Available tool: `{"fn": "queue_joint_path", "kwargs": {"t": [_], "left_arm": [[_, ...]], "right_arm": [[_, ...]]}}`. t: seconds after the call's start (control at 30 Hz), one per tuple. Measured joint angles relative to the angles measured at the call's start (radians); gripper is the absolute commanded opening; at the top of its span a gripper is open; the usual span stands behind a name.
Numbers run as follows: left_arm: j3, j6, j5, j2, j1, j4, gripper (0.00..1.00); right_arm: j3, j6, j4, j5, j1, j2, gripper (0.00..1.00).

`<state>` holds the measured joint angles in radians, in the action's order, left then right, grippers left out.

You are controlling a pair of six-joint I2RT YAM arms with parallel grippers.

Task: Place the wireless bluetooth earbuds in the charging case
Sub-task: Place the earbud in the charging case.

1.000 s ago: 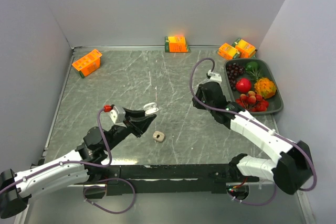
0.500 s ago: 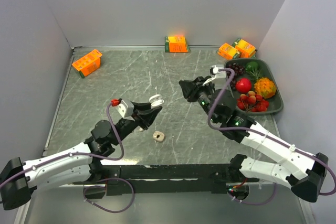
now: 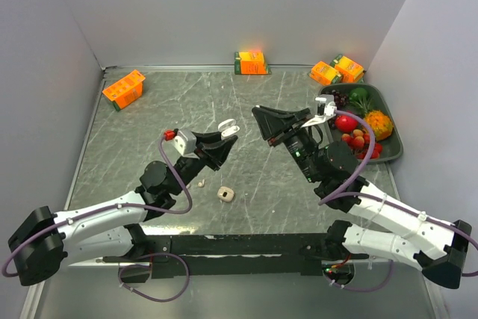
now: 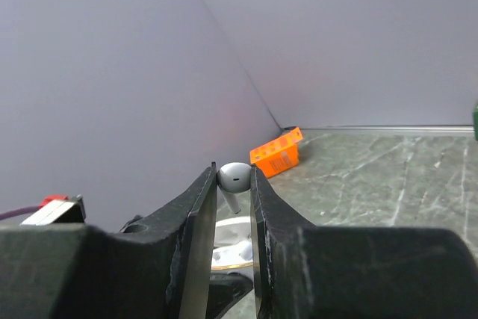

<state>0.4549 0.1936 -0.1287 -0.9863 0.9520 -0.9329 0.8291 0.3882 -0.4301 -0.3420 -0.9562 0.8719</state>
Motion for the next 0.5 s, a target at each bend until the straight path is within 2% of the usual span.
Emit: {"fn": "queue_joint_path", "kwargs": {"t": [0.5], "left_arm": [[0.054,0.053,0.011,-0.034,-0.002,-0.057,0.01]], "right_arm": [[-0.039,-0.009,-0.086,0.01,-0.083,0.051,0.0]]}}
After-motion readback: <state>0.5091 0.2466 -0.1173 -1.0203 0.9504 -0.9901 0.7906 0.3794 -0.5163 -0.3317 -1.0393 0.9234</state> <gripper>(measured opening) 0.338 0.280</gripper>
